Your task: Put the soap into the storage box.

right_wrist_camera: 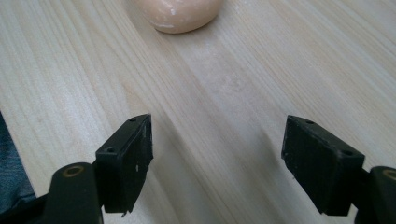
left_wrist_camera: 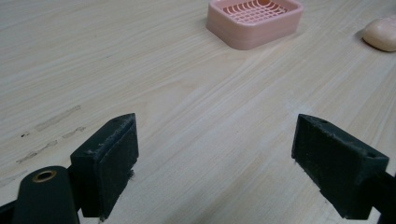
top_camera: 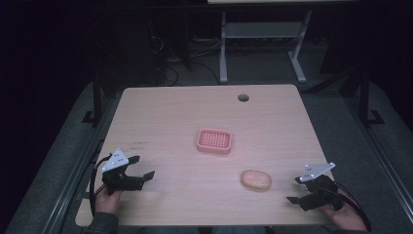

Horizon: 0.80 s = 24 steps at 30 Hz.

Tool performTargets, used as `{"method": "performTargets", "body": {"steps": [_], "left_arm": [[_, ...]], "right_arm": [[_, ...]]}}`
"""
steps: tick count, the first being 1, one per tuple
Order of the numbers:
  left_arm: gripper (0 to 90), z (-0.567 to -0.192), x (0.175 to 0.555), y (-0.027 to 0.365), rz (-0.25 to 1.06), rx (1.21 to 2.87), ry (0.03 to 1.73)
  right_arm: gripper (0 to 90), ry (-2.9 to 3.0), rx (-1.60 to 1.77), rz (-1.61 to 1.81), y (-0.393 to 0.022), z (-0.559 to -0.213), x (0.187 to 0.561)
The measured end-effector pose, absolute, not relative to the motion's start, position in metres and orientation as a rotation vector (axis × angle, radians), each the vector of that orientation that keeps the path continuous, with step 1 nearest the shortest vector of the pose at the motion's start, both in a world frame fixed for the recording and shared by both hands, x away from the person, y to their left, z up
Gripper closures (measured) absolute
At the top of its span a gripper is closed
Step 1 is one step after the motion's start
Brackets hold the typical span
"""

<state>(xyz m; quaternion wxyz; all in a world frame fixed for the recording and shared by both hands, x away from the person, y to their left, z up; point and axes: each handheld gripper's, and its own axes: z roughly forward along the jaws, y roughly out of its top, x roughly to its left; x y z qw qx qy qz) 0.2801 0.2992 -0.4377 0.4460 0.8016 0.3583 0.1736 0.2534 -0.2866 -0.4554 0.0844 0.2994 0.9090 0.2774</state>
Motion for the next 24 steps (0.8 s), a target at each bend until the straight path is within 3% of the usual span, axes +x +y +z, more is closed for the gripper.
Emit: {"method": "performTargets", "body": {"steps": [24], "left_arm": [[14.2,-0.437,0.279,0.3,0.43,1.978,0.889]], "right_arm": [[22.0,2.817,0.818,0.748,-0.258,-0.437,0.275]]}}
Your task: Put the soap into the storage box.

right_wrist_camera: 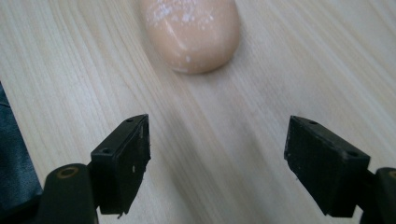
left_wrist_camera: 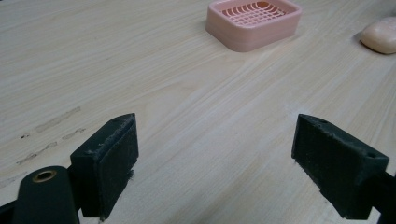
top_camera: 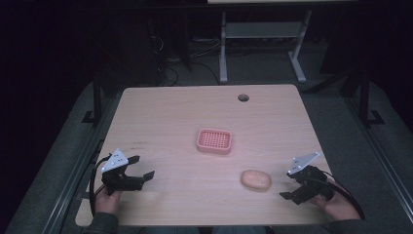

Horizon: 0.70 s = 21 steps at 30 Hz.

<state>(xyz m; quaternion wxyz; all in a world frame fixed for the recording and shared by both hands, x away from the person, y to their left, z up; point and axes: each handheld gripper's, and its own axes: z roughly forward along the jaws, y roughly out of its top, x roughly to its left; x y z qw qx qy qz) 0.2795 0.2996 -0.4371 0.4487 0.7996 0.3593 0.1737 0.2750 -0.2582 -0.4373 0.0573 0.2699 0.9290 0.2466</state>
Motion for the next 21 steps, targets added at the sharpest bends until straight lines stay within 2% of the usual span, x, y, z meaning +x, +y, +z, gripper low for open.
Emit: {"method": "performTargets", "body": {"steps": [21], "left_arm": [[14.3,-0.437,0.28,0.301,0.436,1.983,0.879]], "right_arm": [[20.1,2.896,0.671,0.665,-0.213,-0.425,0.299]]}}
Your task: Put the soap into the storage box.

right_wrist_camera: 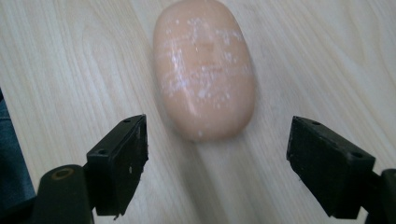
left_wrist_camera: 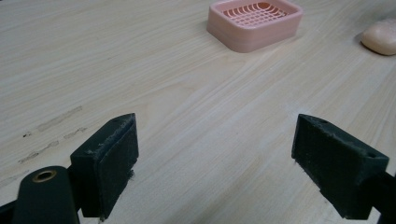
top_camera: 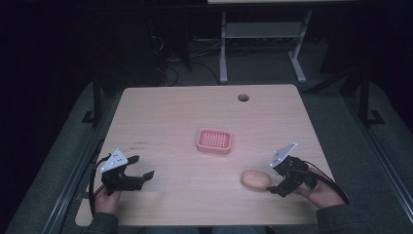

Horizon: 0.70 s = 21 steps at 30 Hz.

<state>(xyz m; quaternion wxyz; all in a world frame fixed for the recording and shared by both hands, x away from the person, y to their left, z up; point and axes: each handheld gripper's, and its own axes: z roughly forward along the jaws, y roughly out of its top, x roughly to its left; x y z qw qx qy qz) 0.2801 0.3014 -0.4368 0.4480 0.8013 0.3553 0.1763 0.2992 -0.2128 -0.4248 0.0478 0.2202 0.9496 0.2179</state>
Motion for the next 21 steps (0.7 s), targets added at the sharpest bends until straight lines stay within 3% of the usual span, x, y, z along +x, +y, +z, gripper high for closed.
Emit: {"method": "performTargets", "body": {"steps": [21], "left_arm": [[14.3,-0.437,0.28,0.301,0.433,1.976,0.885]], "right_arm": [[20.5,2.991,0.543,0.535,-0.171,-0.433,0.317]]}}
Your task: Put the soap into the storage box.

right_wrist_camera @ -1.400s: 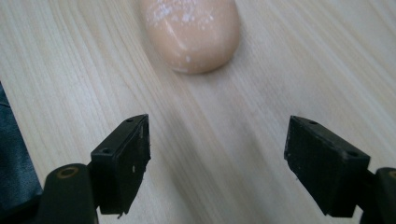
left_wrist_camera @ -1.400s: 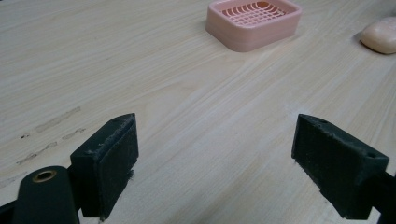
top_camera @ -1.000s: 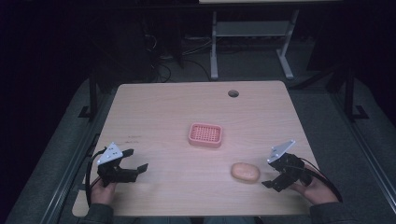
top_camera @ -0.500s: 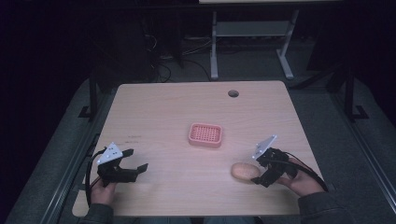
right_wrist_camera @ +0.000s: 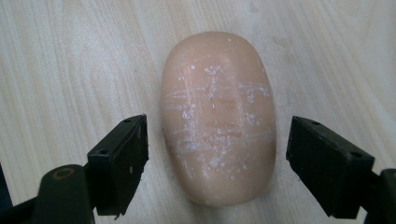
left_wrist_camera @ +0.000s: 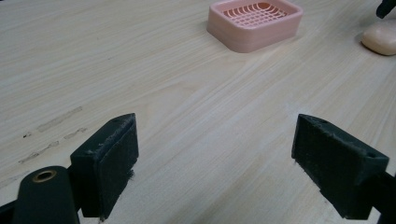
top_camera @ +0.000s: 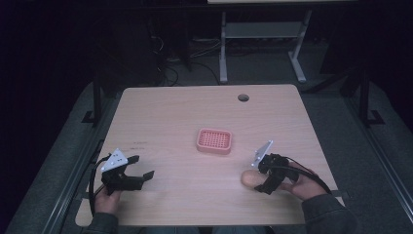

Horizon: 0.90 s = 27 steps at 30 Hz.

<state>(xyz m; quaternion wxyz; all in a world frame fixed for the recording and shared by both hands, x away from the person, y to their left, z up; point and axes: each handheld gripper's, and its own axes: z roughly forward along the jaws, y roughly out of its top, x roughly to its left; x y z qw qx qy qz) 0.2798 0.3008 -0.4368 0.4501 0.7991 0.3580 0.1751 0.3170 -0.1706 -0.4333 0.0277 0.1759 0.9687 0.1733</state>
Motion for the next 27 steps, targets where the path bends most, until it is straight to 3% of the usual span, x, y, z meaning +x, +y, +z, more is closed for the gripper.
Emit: {"method": "performTargets", "body": {"steps": [13,27], "left_arm": [[14.3,-0.437,0.28,0.301,0.433,1.975,0.884],[14.3,-0.436,0.281,0.301,0.432,1.972,0.885]], "right_arm": [[22.6,3.019,0.513,0.438,-0.161,-0.439,0.322],[30.6,3.04,0.434,0.347,-0.15,-0.441,0.324]]}}
